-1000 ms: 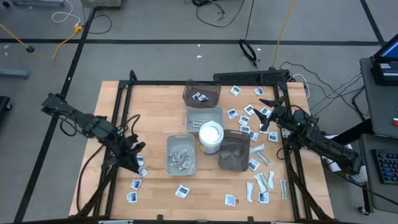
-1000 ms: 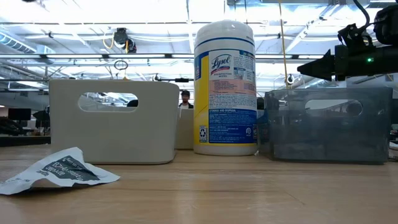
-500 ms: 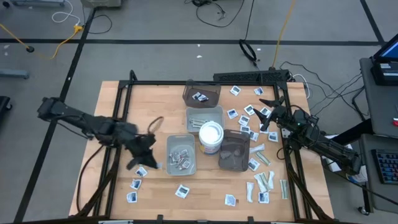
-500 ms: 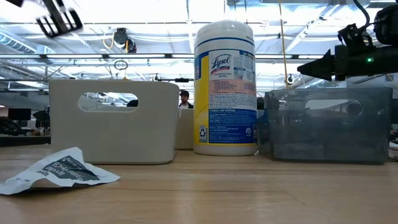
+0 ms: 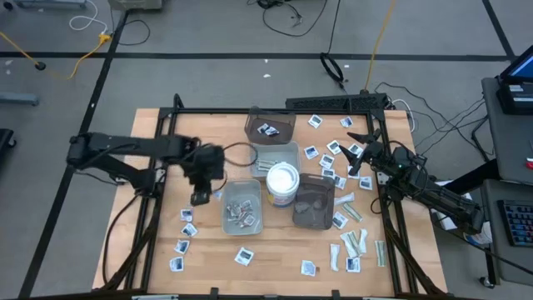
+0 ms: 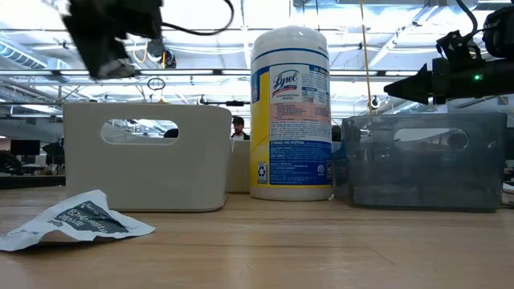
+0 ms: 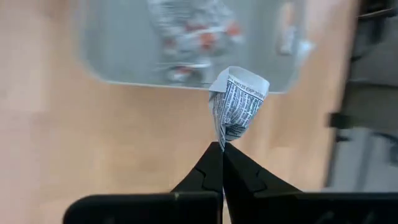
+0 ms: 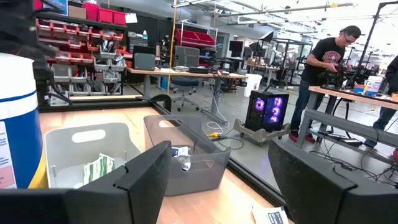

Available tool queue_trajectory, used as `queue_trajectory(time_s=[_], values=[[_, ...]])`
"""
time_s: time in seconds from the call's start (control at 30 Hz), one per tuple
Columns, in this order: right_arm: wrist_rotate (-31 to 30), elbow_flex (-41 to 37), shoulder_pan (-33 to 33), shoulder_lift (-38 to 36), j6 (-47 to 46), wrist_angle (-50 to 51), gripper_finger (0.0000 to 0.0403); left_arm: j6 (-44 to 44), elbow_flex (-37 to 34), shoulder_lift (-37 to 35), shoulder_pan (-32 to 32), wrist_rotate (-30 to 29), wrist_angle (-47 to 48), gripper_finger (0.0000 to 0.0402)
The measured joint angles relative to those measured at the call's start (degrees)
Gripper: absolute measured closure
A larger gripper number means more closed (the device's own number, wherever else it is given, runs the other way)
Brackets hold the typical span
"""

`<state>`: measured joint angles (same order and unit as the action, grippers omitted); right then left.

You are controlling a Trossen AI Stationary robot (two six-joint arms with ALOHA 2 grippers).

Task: Pick & Place First Aid Supplies
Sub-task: Put the alcohol pad into the top transparent black bin

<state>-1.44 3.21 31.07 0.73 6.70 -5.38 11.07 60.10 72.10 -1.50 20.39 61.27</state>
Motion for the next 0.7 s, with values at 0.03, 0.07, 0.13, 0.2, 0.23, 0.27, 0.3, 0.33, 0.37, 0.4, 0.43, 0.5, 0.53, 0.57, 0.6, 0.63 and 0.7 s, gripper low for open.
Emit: queue_trajectory(time_s=[0.03,0.07,0.13,0.2,0.23,0.27,0.3,0.33,0.37,0.4,0.43,0.5,0.53,0.57,0.6,0.63,0.7], values=[[0.0,0.0,0.0,0.0,0.0,0.0,0.014,-2.1,2.2,1.9,-1.5,-1.8,2.6,0.0401],[0.0,0.0,0.0,0.0,0.0,0.0,0.014,-4.1,4.5,3.8,-2.8,-3.8,4.8,0.0401],[0.0,0.0,0.0,0.0,0.0,0.0,0.014,-8.1,8.6,7.4,-5.8,-7.1,8.5,0.0401],[0.0,0.0,0.0,0.0,0.0,0.0,0.014,-11.5,12.5,11.0,-8.7,-10.5,11.3,0.0401],[0.0,0.0,0.0,0.0,0.0,0.0,0.014,-12.8,14.3,12.8,-10.3,-12.2,12.4,0.0401],[0.0,0.0,0.0,0.0,0.0,0.0,0.014,-14.1,16.1,14.6,-11.8,-13.9,13.5,0.0401],[0.0,0.0,0.0,0.0,0.0,0.0,0.014,-15.4,18.1,16.5,-13.2,-15.4,14.3,0.0401],[0.0,0.0,0.0,0.0,0.0,0.0,0.014,-16.8,20.0,18.4,-14.7,-16.5,15.1,0.0401],[0.0,0.0,0.0,0.0,0.0,0.0,0.014,-18.4,22.2,20.3,-16.0,-17.7,15.9,0.0401],[0.0,0.0,0.0,0.0,0.0,0.0,0.014,-19.8,24.2,22.2,-17.3,-18.8,16.4,0.0401],[0.0,0.0,0.0,0.0,0.0,0.0,0.014,-21.2,26.3,24.1,-18.5,-20.2,16.8,0.0401],[0.0,0.0,0.0,0.0,0.0,0.0,0.014,-24.2,30.7,27.8,-20.6,-22.9,17.3,0.0401],[0.0,0.0,0.0,0.0,0.0,0.0,0.014,-25.7,32.8,29.6,-21.6,-24.1,17.4,0.0401],[0.0,0.0,0.0,0.0,0.0,0.0,0.014,-27.3,35.0,31.4,-22.5,-25.1,17.4,0.0401],[0.0,0.0,0.0,0.0,0.0,0.0,0.014,-28.8,37.0,33.1,-23.2,-26.0,17.4,0.0401],[0.0,0.0,0.0,0.0,0.0,0.0,0.014,-30.2,39.3,35.0,-23.9,-27.0,17.4,0.0401],[0.0,0.0,0.0,0.0,0.0,0.0,0.014,-32.5,43.8,38.4,-25.1,-28.5,17.4,0.0401]])
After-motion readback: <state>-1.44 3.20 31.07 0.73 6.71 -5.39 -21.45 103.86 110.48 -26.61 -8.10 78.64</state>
